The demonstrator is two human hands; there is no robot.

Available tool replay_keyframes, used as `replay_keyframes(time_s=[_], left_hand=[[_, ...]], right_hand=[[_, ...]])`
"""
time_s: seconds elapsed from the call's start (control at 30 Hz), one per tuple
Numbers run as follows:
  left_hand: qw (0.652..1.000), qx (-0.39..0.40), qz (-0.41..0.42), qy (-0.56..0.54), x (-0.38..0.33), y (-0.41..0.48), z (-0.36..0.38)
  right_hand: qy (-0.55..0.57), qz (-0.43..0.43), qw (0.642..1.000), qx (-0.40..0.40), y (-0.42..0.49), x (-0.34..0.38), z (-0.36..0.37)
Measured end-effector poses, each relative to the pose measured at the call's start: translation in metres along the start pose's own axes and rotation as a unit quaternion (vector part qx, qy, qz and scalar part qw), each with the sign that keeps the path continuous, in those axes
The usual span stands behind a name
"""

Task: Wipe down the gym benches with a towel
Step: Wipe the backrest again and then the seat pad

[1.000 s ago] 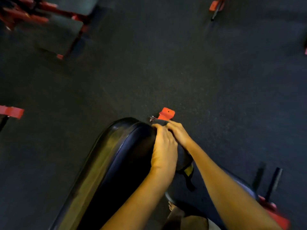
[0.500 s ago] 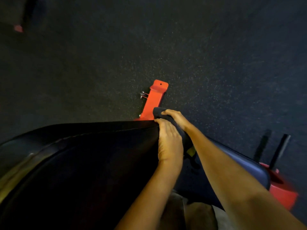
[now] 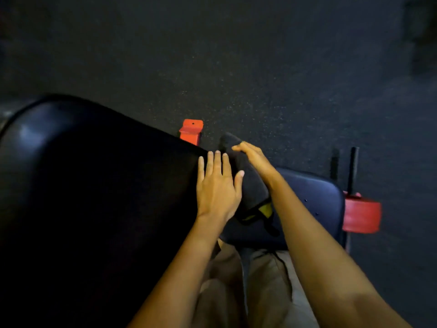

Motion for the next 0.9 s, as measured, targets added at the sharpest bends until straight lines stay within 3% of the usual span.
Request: replay_keyframes(time_s=[0.07,0.17,0.27,0.4,0.5,0.6,0.7,0.8,0.9], left_hand=[[0.996,0.049,0.034,-0.065,-0.015,-0.018,-0.001],[0.986,0.054,0.082,-0.137,-0.025,-0.038,0.008],[0.978,0.096,0.091,-0.161,-0.027,-0.057,0.034],[0.972,0.133,0.084,-0.177,-0.027,-0.071,0.083],[0.972,0.12,0.082,-0.183,-0.02,-0.07,0.127],[0.973,0.104,0.111,-0.176,-0.015,-0.072,0.164],[0.97,0.092,0.16,-0.161,-0.018,-0.07,0.195],[0.973,0.064,0.165,-0.151,-0.017,-0.067,0.206],[0.973,0.033,0.172,-0.153,-0.02,-0.065,0.204]], right_hand=[[0.001,-0.014,0.997,-0.071,-0.042,-0.001,-0.032],[-0.02,-0.054,0.985,-0.163,-0.106,-0.014,-0.068],[-0.036,-0.071,0.964,-0.255,-0.15,-0.045,-0.087],[-0.224,-0.09,0.905,-0.351,-0.176,-0.096,-0.085],[-0.429,-0.078,0.851,-0.292,-0.168,-0.139,-0.07],[-0.536,-0.047,0.817,-0.209,-0.151,-0.186,-0.057],[-0.581,-0.063,0.777,-0.233,-0.138,-0.202,-0.058],[-0.595,-0.085,0.759,-0.249,-0.13,-0.201,-0.059],[-0.633,-0.156,0.732,-0.197,-0.1,-0.178,-0.067]])
Point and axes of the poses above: each hand's wrist, its own y-axis towards the middle knuckle, its own z-axis out of the palm, x = y × z, the point moved 3 cm from there along y, towards the middle knuckle, and after that the axes turned 14 degrees about -z, right-handed, at the moved point
